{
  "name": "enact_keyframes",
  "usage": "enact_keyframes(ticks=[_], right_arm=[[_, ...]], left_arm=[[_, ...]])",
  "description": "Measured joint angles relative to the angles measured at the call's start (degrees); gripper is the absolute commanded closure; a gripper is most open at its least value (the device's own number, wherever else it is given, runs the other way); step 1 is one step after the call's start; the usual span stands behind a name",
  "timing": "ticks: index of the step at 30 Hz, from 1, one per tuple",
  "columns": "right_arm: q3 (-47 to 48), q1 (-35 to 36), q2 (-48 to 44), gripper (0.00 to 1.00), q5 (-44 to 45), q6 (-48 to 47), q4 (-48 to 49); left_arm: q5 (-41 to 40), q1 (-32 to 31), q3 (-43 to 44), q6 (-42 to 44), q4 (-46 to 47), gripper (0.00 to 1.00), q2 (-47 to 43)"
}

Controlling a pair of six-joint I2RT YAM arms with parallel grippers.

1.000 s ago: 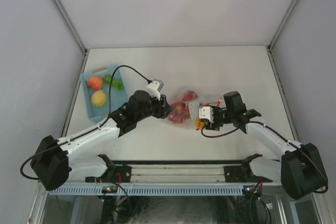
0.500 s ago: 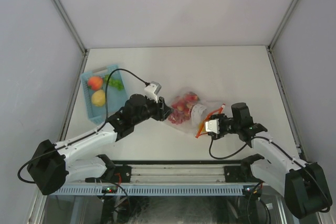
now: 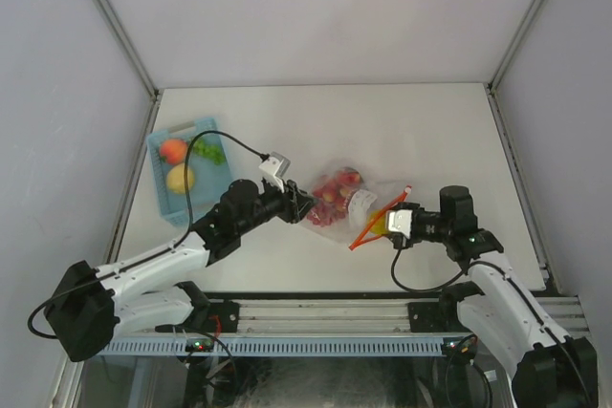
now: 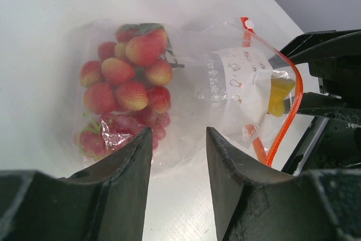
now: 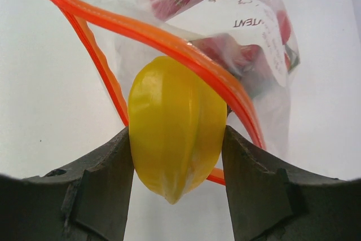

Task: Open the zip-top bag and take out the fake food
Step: Pick up the fake fruit from the zipper food storage bag.

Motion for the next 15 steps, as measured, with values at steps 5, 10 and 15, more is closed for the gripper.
enact_keyframes(ticks=[5,10,15], right_arm=[[2.78,-0.87,-2.97,0.84,-0.59,2.03,-5.53],[5.46,-2.71,-6.19,0.84,-1.44,2.60,-14.45],[9.07,-3.93,-6.84,0.84,-1.40,2.58,-25.20]], left_arm=[[0.00,-0.07,-1.27,1.38,1.99,0.53,-2.45],[0.07,-0.09,-1.86,3.26,4.13,0.52,-5.62],[1.07,-0.09,-1.86,4.74,5.31,0.52,-6.95]])
